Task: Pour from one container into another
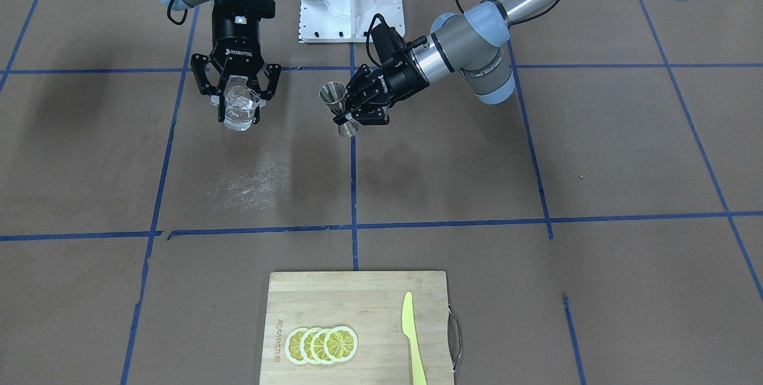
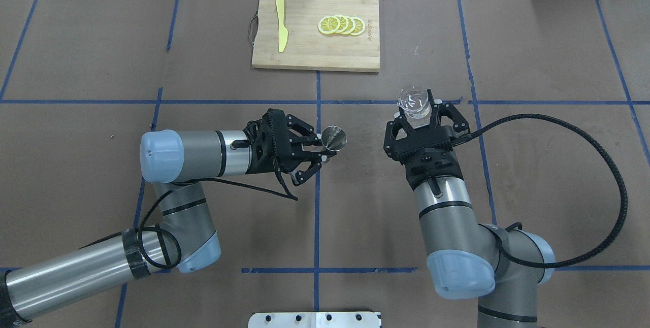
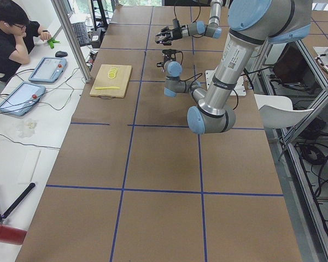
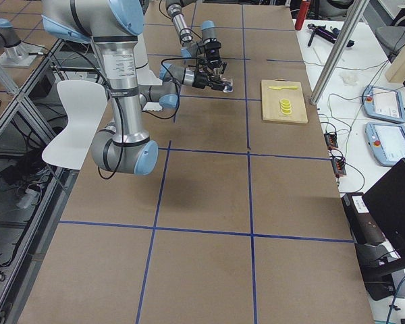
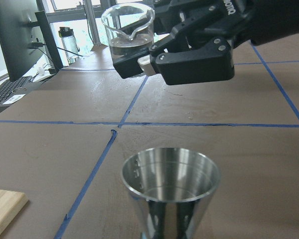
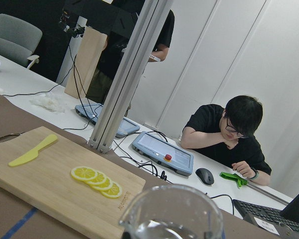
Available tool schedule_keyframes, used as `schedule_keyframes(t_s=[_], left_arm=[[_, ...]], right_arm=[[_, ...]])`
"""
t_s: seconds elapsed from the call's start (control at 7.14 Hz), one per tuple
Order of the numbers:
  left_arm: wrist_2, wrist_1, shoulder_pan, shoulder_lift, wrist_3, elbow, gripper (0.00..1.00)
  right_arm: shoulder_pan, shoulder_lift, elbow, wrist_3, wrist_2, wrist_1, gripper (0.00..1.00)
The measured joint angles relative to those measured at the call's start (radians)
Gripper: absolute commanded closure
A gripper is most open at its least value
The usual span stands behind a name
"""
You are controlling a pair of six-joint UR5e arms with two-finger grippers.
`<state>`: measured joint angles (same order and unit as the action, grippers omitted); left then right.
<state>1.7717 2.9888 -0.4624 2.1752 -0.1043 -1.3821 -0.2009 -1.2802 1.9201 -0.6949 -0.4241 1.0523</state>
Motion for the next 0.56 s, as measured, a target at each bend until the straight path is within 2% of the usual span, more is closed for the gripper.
schedule_keyframes(t_s=[0.56], left_arm=[[-0.001,-0.001,0.002,0.000,0.000,0.000,1.00]], right_arm=[[0.050,0.111,-0.001,0.013,0.066,0.229,1.00]])
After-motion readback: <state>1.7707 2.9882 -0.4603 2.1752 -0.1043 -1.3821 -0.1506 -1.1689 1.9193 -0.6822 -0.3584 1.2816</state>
